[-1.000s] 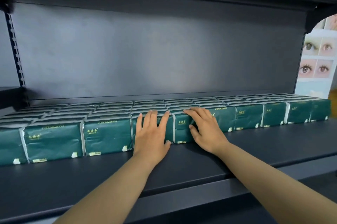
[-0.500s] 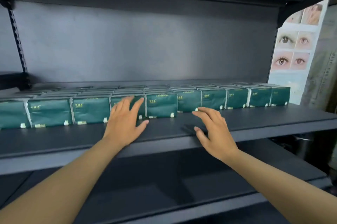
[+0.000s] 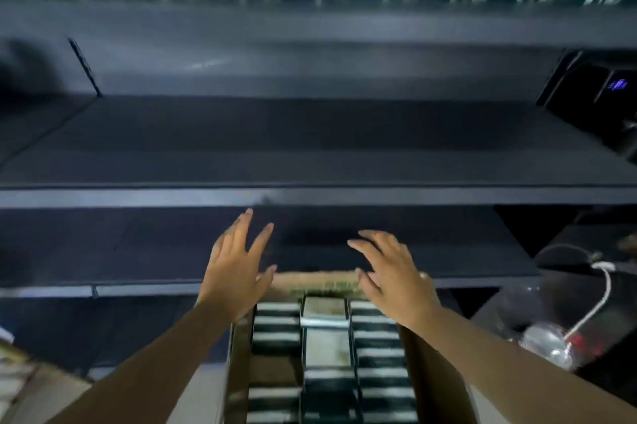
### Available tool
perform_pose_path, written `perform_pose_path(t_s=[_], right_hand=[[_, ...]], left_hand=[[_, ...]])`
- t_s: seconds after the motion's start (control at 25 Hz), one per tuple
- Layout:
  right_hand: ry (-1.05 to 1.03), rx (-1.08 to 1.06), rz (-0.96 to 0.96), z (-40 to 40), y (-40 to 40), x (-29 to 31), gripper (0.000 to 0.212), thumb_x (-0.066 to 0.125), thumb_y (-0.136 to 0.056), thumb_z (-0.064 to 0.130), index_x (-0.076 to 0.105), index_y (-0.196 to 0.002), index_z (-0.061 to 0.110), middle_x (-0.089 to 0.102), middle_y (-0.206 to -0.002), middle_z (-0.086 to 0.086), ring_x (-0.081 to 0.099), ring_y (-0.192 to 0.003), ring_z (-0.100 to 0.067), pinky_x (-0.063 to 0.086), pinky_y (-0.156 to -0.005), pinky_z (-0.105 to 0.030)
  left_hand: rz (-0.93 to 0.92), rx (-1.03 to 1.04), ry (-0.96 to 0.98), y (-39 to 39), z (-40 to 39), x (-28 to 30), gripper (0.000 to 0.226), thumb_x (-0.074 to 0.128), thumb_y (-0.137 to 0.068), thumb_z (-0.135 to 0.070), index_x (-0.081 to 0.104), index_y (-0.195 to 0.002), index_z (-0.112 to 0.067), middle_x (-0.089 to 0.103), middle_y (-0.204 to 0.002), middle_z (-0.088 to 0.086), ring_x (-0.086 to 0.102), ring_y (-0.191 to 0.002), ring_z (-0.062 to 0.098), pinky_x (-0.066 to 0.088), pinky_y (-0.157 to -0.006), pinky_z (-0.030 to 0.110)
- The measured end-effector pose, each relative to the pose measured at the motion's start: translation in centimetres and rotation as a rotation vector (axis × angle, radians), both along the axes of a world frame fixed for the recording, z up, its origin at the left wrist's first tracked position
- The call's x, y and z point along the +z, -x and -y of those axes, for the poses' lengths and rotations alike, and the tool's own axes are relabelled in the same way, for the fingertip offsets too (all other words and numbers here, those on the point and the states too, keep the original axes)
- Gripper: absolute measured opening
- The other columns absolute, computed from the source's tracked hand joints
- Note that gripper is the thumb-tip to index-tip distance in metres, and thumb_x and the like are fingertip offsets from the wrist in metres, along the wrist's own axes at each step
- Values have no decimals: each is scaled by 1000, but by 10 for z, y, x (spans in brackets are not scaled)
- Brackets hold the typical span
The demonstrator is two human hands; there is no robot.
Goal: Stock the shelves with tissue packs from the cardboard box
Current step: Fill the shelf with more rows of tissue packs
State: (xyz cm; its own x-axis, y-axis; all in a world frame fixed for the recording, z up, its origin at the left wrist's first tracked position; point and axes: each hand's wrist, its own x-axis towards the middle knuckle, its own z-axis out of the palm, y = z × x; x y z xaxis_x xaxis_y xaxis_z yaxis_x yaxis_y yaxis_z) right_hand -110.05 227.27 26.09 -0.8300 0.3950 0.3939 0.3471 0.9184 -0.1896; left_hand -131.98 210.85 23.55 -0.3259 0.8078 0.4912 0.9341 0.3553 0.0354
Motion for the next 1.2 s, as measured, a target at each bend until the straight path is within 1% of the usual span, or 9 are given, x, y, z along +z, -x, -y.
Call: perform_pose_path(t_s=[0.08, 0.16, 0.28, 0.4, 0.52, 0.6, 0.72, 0.96, 1.2], right_hand=[[84, 11, 84, 12, -10, -55, 40, 61, -81, 33, 54, -120, 26, 55, -120, 4, 51, -113, -12, 51, -86, -30], [305, 62, 158, 22, -20, -110, 37, 52, -87, 32, 49, -123, 25, 53, -122, 3, 45, -117, -15, 44, -95, -34], [563, 127, 300, 45, -39, -171, 31, 52, -92, 34, 57, -120, 24, 56, -118, 9, 45, -114, -7, 38, -100, -25], [718, 218, 487, 64, -49, -199, 28, 56, -93, 33, 61, -120, 28, 57, -118, 14, 44, -113, 1, 32, -96, -12], [813, 239, 628, 66, -47, -209, 31, 56, -93, 28, 59, -124, 28, 55, -126, 12, 47, -115, -2, 36, -95, -13], [837, 197, 634, 65, -44, -211, 34, 54, -94, 24, 55, -128, 28, 53, -131, 11, 51, -115, -4, 40, -94, -16], [792, 106, 533, 62, -36, -212, 33, 50, -96, 21, 51, -129, 27, 51, -134, 11, 51, -117, -7, 38, -91, -14], [717, 126, 397, 61, -26, -218, 26, 53, -93, 11, 61, -117, 18, 59, -116, 4, 56, -104, -11, 43, -87, -21], [717, 94, 476, 66, -31, -220, 36, 49, -96, 30, 51, -131, 23, 53, -131, 6, 50, -118, -8, 34, -92, -11]], left_hand=[[100, 35, 139, -10, 20, -64, 60, 37, -81, -44, 47, -130, -12, 42, -139, 25, 44, -121, 39, 49, -86, 51], [219, 68, 287, -21, 44, -119, 58, 37, -82, -46, 48, -128, -12, 45, -137, 23, 51, -118, 42, 49, -86, 52], [317, 103, 430, -34, 76, -179, 62, 28, -89, -57, 50, -127, -13, 45, -139, 20, 44, -126, 40, 45, -94, 55], [302, 117, 483, -41, 87, -201, 69, 19, -93, -60, 55, -126, -11, 42, -143, 20, 32, -135, 36, 37, -101, 55], [305, 148, 484, -42, 84, -204, 71, 19, -92, -60, 57, -126, -10, 41, -145, 19, 26, -138, 34, 33, -103, 55], [301, 155, 476, -43, 84, -205, 75, 14, -93, -61, 58, -125, -10, 41, -145, 18, 25, -138, 34, 32, -104, 54], [312, 155, 462, -43, 85, -207, 67, 28, -90, -59, 60, -122, -10, 41, -145, 16, 24, -139, 33, 32, -105, 53], [286, 154, 418, -44, 86, -209, 61, 37, -85, -53, 62, -121, -10, 43, -144, 16, 26, -138, 33, 33, -103, 52], [267, 157, 422, -45, 85, -209, 62, 36, -85, -54, 62, -121, -11, 45, -142, 17, 28, -137, 33, 36, -101, 53]])
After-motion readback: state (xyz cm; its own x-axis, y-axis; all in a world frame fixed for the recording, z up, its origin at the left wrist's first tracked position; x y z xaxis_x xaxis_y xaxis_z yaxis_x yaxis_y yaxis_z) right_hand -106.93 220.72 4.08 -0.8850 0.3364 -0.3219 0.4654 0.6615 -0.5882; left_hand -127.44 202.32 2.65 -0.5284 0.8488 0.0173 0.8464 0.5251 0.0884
